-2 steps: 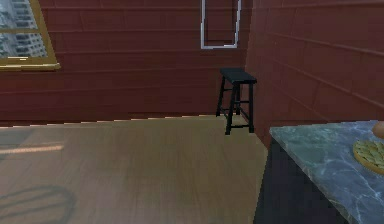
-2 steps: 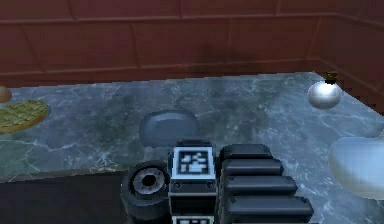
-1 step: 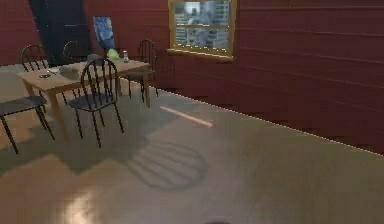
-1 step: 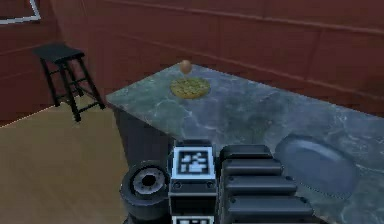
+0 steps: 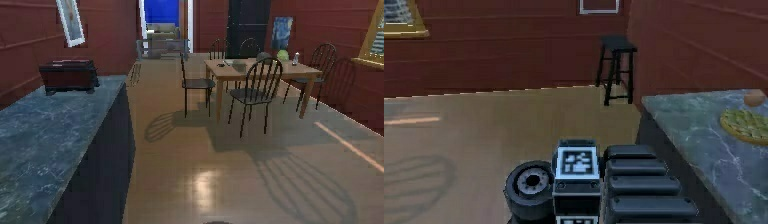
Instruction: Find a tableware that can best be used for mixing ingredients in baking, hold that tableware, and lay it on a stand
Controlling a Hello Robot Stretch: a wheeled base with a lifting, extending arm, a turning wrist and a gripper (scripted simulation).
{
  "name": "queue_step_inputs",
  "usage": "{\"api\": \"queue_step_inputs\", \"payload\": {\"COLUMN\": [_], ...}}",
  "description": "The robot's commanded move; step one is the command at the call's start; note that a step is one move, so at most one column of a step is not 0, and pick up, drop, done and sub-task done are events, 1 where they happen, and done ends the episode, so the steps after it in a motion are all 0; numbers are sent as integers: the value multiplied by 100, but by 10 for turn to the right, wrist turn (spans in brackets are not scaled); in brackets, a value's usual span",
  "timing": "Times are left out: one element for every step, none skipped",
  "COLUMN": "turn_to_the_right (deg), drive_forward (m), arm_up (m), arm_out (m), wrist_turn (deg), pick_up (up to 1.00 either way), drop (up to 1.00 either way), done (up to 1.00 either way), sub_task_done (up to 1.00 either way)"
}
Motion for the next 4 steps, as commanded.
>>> {"api": "queue_step_inputs", "payload": {"turn_to_the_right": [-60, 0, 0, -90], "drive_forward": [0, 100, 70, 0], "arm_up": [0, 0, 0, 0], "arm_out": [0, 0, 0, 0], "wrist_turn": [0, 0, 0, 0], "pick_up": [0, 0, 0, 0], "drop": [0, 0, 0, 0], "done": [0, 0, 0, 0], "sub_task_done": [0, 0, 0, 0]}}
